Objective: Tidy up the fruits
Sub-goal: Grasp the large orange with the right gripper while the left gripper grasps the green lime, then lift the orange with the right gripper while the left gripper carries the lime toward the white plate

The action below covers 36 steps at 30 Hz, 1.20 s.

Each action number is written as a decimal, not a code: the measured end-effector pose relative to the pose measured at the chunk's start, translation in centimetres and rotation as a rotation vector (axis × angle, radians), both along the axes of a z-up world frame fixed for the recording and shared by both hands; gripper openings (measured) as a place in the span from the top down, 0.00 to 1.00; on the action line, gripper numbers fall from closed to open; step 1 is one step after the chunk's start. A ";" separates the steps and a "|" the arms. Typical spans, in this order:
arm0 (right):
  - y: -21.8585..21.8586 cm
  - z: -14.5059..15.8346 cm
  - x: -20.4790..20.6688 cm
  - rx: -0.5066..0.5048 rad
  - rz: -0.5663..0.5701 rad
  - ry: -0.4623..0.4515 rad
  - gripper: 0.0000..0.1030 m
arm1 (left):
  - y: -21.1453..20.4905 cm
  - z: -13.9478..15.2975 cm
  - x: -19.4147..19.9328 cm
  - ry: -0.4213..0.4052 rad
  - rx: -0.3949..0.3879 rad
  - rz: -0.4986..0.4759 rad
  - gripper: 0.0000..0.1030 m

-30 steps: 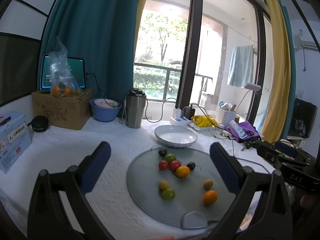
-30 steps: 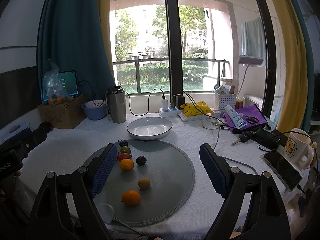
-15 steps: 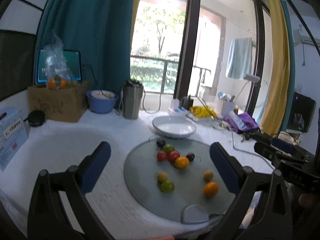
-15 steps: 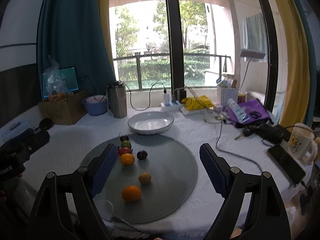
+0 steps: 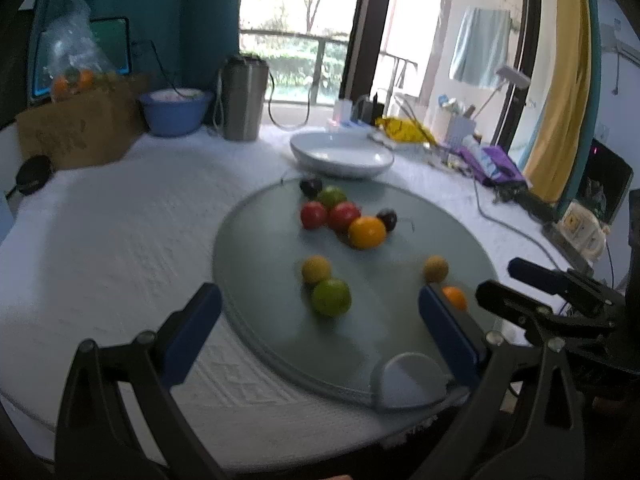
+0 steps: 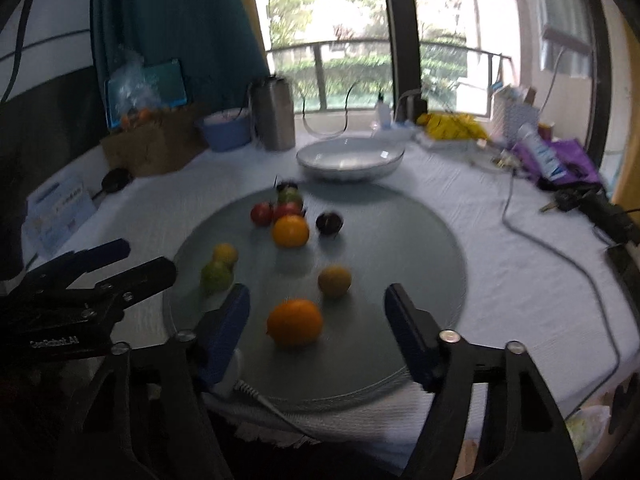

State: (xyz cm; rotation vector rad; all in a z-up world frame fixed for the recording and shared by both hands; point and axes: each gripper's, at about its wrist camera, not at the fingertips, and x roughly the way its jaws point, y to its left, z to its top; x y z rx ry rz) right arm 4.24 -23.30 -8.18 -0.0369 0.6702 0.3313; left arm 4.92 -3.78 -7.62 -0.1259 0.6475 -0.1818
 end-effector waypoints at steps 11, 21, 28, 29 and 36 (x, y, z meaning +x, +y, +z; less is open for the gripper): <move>0.9 -2.5 2.0 -0.008 0.085 0.094 0.51 | -1.2 -2.7 3.4 0.120 0.017 -0.035 0.40; 1.4 -3.3 2.6 -0.008 0.160 0.119 0.61 | -2.1 -3.1 4.6 0.154 0.049 -0.050 0.65; 0.9 -2.5 2.6 0.018 0.155 0.100 0.61 | -2.2 -2.8 4.9 0.170 0.042 -0.052 0.71; 0.8 -2.2 2.6 0.020 0.152 0.095 0.61 | -2.2 -2.6 4.9 0.169 0.040 -0.054 0.71; 0.4 -0.6 3.7 0.022 0.142 0.073 0.61 | -2.6 -0.6 5.2 0.130 0.037 -0.070 0.71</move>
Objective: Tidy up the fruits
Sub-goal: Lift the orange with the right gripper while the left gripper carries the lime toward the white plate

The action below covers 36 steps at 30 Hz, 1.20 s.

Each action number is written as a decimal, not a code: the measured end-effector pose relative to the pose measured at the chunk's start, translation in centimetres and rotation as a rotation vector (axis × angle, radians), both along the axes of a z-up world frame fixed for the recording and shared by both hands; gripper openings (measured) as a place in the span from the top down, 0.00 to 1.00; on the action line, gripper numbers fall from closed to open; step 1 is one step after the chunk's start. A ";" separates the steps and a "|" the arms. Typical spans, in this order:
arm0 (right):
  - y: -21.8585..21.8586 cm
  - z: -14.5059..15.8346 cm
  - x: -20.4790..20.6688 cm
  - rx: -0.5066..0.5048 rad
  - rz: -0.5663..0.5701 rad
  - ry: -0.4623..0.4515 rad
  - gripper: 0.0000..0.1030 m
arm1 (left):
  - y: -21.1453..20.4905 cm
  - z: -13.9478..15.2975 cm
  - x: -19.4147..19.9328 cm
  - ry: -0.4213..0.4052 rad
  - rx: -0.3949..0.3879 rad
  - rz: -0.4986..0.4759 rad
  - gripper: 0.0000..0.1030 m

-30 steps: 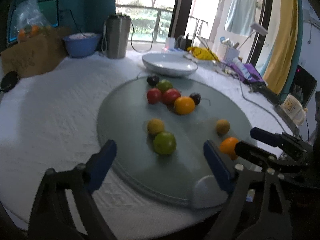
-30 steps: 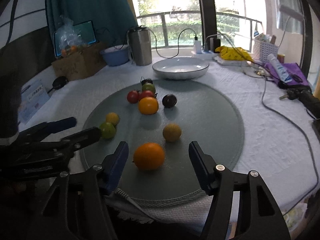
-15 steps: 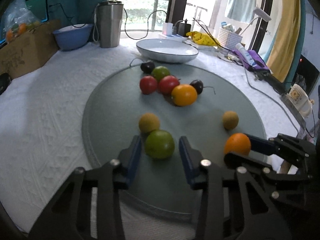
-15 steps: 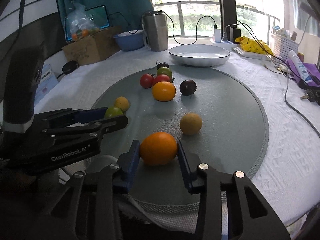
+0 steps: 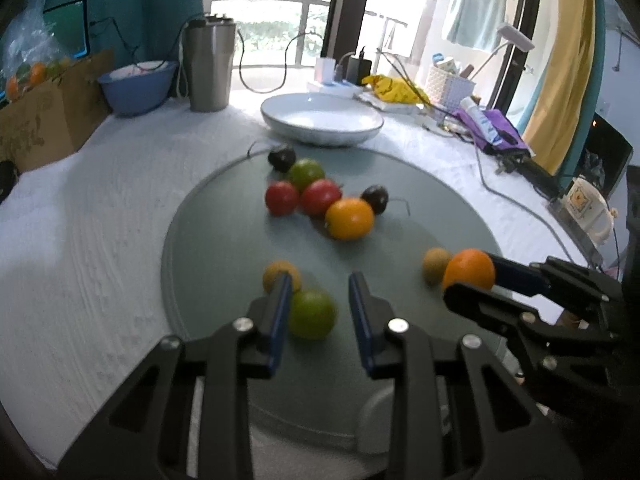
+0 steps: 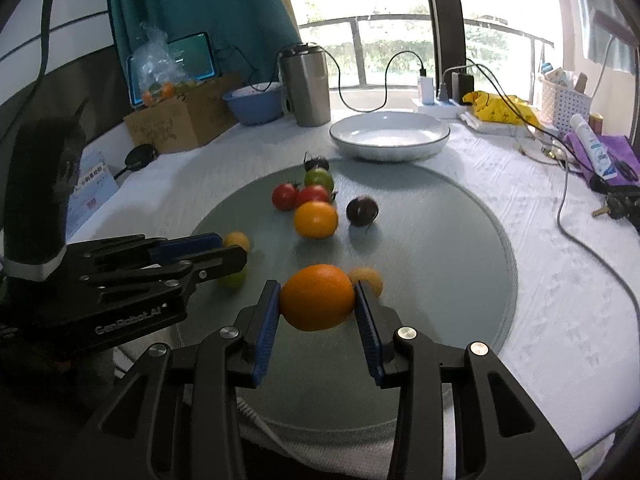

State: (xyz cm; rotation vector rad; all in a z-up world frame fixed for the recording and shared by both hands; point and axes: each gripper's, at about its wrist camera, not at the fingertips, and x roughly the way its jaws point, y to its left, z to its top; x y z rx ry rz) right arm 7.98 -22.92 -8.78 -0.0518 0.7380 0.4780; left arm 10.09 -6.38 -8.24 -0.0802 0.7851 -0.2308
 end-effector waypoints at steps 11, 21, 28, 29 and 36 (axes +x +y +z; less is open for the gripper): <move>-0.7 1.4 1.9 -0.002 -0.012 -0.027 0.61 | 1.3 0.4 0.1 0.031 0.001 0.016 0.70; -0.3 1.3 0.6 -0.005 0.008 -0.027 0.61 | 1.2 -2.2 0.5 0.133 -0.010 0.030 0.65; -0.5 1.8 0.3 -0.007 -0.007 -0.043 0.61 | 1.3 -2.0 0.4 0.119 -0.022 0.019 0.72; -0.6 1.9 0.3 -0.008 -0.008 -0.045 0.61 | 1.3 -1.8 0.4 0.115 -0.024 0.016 0.72; -0.6 2.4 1.2 -0.012 -0.004 -0.056 0.61 | 0.9 0.6 0.7 0.054 -0.012 -0.008 0.72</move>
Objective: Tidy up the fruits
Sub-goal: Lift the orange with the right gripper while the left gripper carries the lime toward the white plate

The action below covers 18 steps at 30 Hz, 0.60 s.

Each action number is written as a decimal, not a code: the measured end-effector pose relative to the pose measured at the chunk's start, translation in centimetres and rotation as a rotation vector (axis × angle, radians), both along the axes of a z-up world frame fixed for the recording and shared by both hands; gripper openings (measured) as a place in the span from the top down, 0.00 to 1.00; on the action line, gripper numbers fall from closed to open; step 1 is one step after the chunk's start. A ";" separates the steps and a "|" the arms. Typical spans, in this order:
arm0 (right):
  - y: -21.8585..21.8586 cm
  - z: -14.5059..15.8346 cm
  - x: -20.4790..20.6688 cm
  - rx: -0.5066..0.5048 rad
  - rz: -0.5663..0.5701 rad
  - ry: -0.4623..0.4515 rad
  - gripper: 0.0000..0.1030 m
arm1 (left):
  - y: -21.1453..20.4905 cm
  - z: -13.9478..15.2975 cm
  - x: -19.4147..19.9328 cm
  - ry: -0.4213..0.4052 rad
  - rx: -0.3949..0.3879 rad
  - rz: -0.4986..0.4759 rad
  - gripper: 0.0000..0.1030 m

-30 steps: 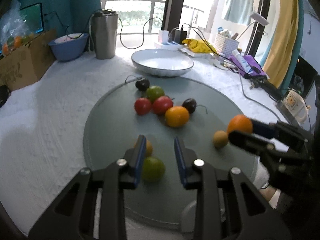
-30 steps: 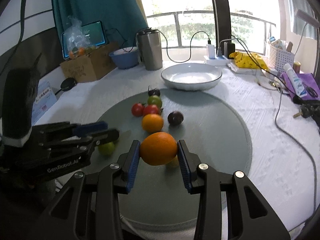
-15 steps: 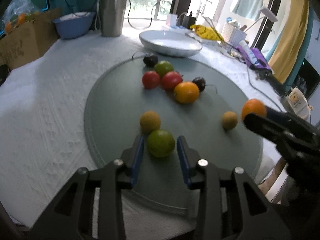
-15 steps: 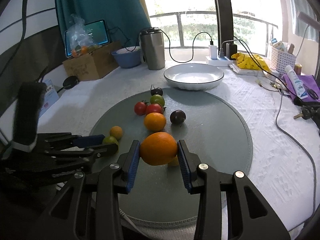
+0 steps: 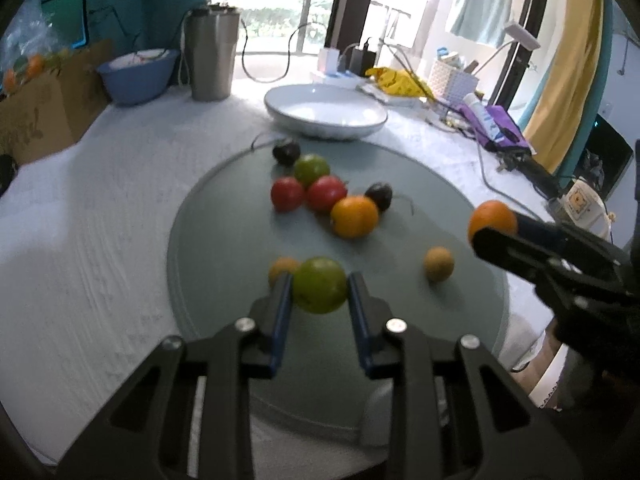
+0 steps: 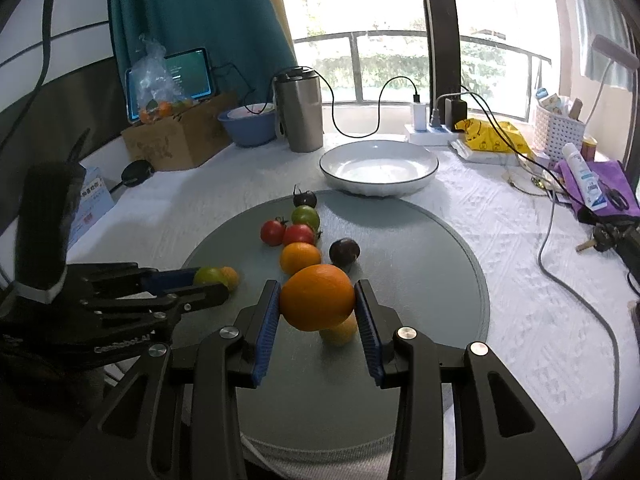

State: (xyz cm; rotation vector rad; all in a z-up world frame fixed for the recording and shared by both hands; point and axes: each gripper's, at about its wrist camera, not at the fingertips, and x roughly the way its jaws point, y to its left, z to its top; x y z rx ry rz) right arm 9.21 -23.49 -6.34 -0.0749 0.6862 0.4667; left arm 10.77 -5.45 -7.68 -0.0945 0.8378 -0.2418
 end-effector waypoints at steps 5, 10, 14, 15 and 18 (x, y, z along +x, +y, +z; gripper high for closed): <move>-0.1 0.7 1.5 -0.004 -0.001 -0.011 0.61 | 0.3 1.5 1.4 -0.028 -0.006 0.002 0.72; -0.6 1.6 3.8 -0.008 -0.016 -0.029 0.61 | 0.4 2.7 3.6 -0.056 -0.007 -0.001 0.72; -0.9 1.9 5.7 -0.013 -0.029 -0.038 0.61 | 0.3 3.2 5.2 -0.068 -0.009 -0.007 0.72; -1.1 2.0 6.3 -0.014 -0.033 -0.040 0.61 | 0.3 3.3 5.6 -0.071 -0.011 -0.009 0.72; -1.3 2.0 7.6 -0.021 -0.041 -0.042 0.61 | 0.2 3.6 7.1 -0.082 -0.020 -0.013 0.72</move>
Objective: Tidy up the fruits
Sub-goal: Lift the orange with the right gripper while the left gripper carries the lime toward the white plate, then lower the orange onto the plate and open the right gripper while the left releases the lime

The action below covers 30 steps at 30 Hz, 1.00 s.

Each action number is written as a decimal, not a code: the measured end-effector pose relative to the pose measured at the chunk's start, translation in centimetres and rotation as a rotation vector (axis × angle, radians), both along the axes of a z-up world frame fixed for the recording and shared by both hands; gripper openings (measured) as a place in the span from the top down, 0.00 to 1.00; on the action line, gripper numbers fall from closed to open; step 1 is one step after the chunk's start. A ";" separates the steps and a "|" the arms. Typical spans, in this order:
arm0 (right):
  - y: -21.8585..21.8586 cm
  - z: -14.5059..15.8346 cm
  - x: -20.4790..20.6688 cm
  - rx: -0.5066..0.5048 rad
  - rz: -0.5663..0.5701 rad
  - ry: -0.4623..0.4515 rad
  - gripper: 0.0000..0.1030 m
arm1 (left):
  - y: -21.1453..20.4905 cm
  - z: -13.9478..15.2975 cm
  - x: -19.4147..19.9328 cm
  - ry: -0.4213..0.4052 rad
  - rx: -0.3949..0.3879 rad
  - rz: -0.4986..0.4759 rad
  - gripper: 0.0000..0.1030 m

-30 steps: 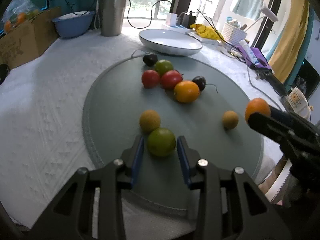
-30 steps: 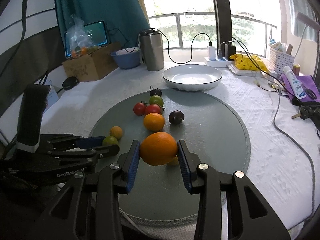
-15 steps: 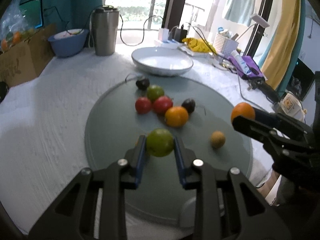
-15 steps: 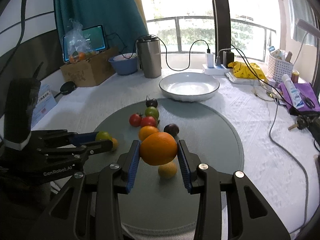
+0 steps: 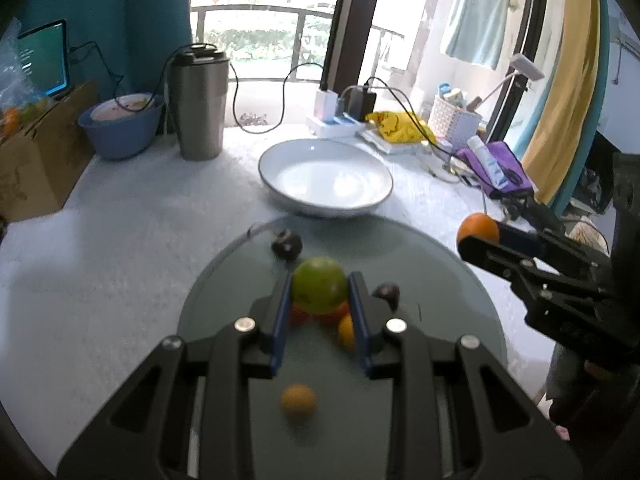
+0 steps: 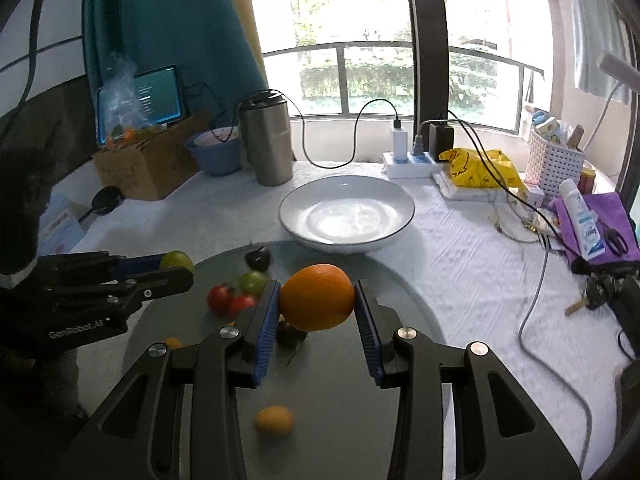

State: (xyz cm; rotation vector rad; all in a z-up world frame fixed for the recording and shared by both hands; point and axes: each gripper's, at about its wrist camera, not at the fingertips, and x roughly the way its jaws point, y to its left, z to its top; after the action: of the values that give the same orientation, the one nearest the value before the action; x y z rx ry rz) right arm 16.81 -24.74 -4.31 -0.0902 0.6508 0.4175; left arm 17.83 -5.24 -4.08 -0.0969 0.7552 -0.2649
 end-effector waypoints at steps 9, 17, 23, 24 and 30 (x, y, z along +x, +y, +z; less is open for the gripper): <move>-0.5 0.2 4.1 -0.025 -0.003 -0.012 0.61 | -0.4 0.5 4.2 -0.028 -0.022 0.002 0.72; 0.0 -0.4 8.9 -0.052 0.028 -0.036 0.61 | -0.5 -0.1 9.0 -0.010 -0.033 0.011 0.72; 1.3 -0.7 12.9 -0.092 0.077 -0.004 0.61 | -0.5 -0.3 12.9 0.001 -0.053 0.032 0.72; 1.4 -0.8 13.4 -0.096 0.084 0.000 0.61 | -0.6 -0.4 13.3 0.002 -0.051 0.035 0.72; 1.8 -1.5 16.7 -0.068 0.110 0.035 0.61 | -1.0 -1.3 15.9 0.046 -0.040 0.069 0.72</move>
State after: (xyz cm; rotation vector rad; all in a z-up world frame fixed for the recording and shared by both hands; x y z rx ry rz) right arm 33.54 -22.95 -5.85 -0.1847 0.6962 0.5041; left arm 33.76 -6.23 -5.36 -0.1669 0.7908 -0.2128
